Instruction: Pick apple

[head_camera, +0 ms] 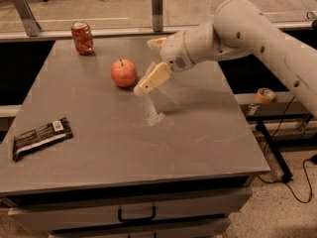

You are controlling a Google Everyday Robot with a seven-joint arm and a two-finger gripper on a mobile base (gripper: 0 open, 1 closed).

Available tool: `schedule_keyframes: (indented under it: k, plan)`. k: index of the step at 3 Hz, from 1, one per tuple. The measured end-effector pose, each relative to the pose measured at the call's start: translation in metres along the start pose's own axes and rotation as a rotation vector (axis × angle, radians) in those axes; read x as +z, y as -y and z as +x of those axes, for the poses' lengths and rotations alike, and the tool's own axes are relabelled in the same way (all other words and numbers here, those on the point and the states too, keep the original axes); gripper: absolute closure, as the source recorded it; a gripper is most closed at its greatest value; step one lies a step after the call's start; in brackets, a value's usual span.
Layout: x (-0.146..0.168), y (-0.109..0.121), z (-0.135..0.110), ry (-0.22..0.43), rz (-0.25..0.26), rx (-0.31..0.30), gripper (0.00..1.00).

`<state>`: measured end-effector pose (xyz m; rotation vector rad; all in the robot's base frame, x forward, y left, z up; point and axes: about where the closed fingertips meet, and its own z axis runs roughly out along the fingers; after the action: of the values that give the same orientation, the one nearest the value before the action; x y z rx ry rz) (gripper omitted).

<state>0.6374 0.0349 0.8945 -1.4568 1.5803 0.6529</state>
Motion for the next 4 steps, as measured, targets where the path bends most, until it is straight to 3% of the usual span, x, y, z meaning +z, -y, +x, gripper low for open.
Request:
schedule_keyframes:
  k: [1, 2, 4]
  plan:
    - [0.031, 0.004, -0.003, 0.030, -0.032, -0.007, 0.00]
    - [0.054, 0.007, -0.001, 0.053, -0.072, -0.012, 0.18]
    - [0.077, -0.001, 0.004, 0.071, -0.147, -0.023, 0.64]
